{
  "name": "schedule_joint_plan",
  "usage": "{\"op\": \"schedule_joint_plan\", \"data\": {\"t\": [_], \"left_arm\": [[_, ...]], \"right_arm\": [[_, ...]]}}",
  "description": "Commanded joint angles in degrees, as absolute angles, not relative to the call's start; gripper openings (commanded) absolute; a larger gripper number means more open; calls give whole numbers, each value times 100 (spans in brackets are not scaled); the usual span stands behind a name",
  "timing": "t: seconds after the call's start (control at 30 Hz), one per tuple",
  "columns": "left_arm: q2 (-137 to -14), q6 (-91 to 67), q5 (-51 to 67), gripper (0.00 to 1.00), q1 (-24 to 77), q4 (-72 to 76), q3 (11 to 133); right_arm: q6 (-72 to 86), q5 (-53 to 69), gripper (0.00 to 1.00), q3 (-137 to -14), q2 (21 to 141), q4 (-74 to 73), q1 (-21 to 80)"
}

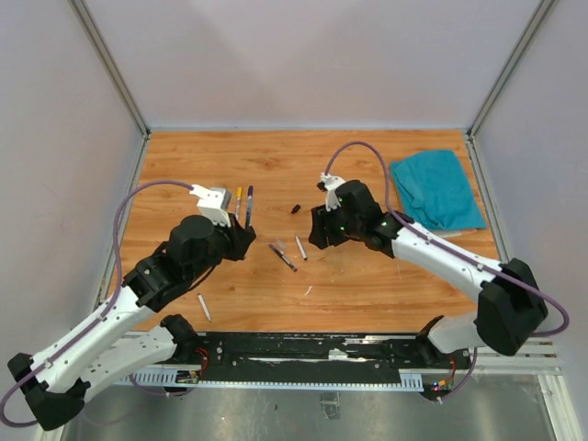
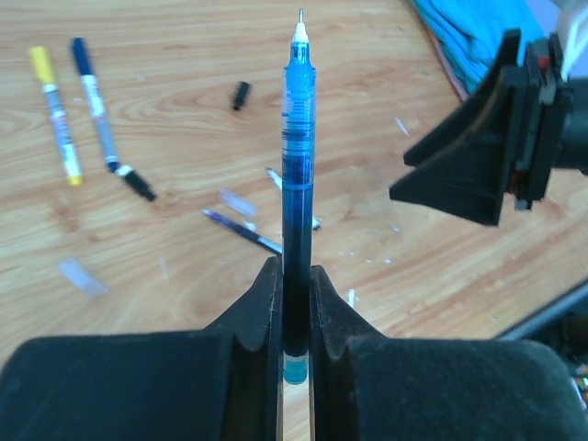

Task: Insert the pens into the pen caps
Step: Move the pen cap to the center of the board.

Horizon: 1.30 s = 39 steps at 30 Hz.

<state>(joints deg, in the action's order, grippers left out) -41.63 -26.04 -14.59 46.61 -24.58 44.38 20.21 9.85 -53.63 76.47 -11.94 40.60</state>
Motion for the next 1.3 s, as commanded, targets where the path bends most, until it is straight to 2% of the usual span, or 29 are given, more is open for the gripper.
{"op": "schedule_joint_plan", "data": {"t": [0.0, 0.23, 0.5, 0.8, 1.27], "left_arm": [[-3889, -2370, -1087, 0, 3889, -2769, 4792], [-3196, -2010, -1761, 1, 3823, -3249, 5508], [-2474, -1882, -2069, 1, 3823, -3558, 5529], [-2176, -1910, -2191, 0, 3823, -3717, 5453], [-2058, -1906, -2213, 1, 3823, -3717, 5292]], "right_arm": [[1698, 1198, 51, -6085, 8354, -1536, 4436], [2094, 1024, 54, -7202, 9750, -1382, 5303], [2521, 540, 55, -8606, 11251, -1299, 5949], [2675, -381, 56, -9896, 12438, -1715, 6213], [2624, -659, 51, -11529, 13725, -2124, 6375]]}}
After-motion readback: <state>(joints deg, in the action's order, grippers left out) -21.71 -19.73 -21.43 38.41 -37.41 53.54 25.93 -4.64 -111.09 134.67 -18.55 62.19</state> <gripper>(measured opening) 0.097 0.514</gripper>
